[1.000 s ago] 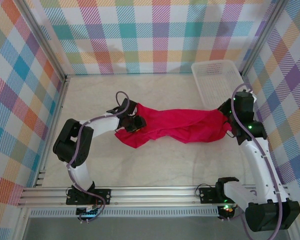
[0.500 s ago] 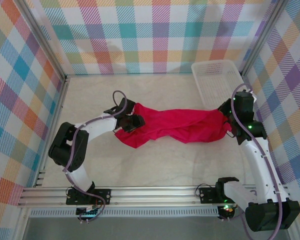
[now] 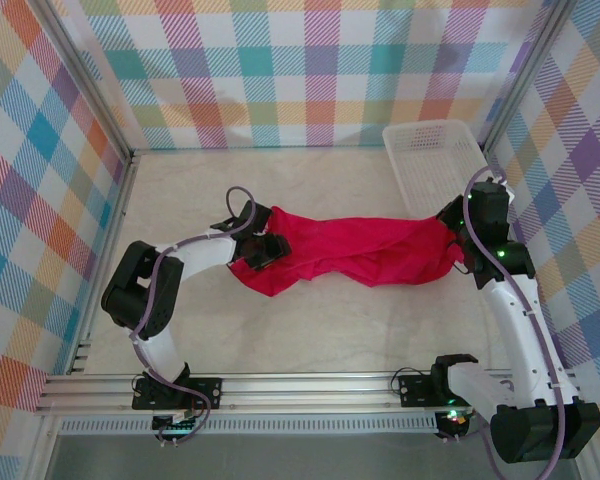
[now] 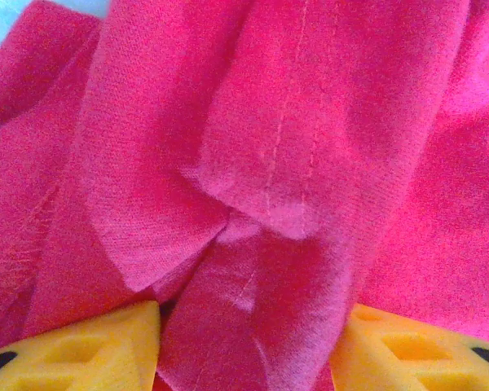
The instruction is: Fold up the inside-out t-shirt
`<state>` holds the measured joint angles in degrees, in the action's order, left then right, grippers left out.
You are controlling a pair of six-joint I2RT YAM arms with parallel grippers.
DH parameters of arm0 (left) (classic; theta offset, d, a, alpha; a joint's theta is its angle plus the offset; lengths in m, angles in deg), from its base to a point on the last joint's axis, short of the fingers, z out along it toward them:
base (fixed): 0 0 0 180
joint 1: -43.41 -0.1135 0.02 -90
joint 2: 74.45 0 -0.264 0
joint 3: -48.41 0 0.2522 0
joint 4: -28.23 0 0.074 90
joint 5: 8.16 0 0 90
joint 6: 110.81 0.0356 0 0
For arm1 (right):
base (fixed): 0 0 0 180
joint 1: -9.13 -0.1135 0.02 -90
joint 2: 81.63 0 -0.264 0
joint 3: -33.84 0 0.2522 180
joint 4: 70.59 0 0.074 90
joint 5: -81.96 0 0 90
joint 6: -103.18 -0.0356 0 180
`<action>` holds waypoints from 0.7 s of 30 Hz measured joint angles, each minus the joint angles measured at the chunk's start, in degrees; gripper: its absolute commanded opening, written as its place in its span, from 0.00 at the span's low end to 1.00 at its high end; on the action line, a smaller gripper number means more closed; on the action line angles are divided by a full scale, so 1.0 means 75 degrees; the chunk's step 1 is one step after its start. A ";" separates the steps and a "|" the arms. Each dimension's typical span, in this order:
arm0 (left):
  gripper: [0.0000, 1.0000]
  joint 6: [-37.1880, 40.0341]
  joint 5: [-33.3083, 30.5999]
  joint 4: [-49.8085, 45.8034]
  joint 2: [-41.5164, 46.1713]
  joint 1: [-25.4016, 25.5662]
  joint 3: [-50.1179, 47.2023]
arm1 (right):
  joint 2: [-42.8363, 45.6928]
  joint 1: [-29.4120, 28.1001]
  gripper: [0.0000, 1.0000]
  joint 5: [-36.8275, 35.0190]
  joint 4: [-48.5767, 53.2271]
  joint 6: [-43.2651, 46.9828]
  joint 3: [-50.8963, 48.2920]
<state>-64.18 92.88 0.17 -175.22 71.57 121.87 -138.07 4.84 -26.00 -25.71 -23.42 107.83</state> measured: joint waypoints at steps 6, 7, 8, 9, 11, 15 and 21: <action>0.00 -0.0122 -0.0178 -0.0140 -0.0017 0.0082 0.0157 | 0.0000 0.0000 0.00 0.0009 0.0006 0.0000 0.0050; 0.00 -0.0041 -0.0283 -0.0399 -0.0015 0.0087 0.0318 | 0.0000 0.0000 0.00 0.0015 0.0017 0.0000 0.0067; 0.00 -0.0029 -0.0399 -0.0720 -0.0012 0.0090 0.0580 | 0.0000 0.0000 0.00 0.0032 0.0023 0.0000 0.0087; 0.00 0.0044 -0.0519 -0.1011 -0.0006 0.0093 0.0854 | 0.0000 0.0003 0.00 0.0038 0.0032 0.0000 0.0119; 0.00 0.0251 -0.0828 -0.1676 0.0099 0.0090 0.1638 | -0.0003 0.0000 0.00 0.0085 0.0032 0.0000 0.0213; 0.00 0.0717 -0.1236 -0.2658 0.0635 -0.0003 0.3372 | -0.0050 0.0000 0.00 0.0160 0.0038 0.0000 0.0507; 0.00 0.1335 -0.1419 -0.3608 0.1722 -0.0600 0.5523 | -0.0152 0.0000 0.00 0.0396 0.0102 -0.0015 0.1172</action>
<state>-54.17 82.24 -26.89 -162.30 67.07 163.29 -139.21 4.84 -23.03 -24.95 -23.52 116.61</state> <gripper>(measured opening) 0.049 0.066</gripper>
